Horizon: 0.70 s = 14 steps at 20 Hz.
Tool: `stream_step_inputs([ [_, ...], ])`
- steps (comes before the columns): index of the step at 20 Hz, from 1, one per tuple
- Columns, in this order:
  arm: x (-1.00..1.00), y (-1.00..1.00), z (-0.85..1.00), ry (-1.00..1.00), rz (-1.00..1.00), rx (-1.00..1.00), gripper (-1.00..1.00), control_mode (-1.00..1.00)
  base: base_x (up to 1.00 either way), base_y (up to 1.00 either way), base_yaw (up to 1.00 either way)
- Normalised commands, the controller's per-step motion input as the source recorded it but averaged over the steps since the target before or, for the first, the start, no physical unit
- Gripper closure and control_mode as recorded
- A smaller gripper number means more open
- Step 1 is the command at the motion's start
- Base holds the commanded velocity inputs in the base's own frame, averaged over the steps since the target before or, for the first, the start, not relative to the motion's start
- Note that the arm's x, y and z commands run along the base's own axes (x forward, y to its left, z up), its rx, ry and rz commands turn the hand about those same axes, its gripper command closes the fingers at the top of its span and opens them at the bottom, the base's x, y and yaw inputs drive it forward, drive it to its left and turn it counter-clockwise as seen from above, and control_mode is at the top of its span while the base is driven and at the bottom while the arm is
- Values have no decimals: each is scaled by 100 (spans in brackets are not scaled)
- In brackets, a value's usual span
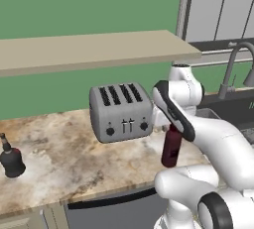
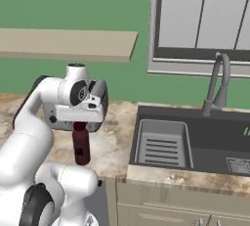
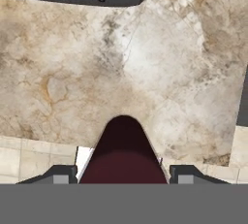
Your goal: Place the drinks on the dining counter in a tight cluster.
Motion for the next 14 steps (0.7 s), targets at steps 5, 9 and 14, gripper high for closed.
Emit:
stream_step_inputs([
  [5, -76, 5, 57, -1, 0, 0, 100, -100, 0, 0, 0],
  [9, -68, 1, 63, -6, 0, 0, 100, -100, 0, 0, 0],
  [14, -40, 1, 63, -9, 0, 0, 100, -100, 0, 0, 0],
])
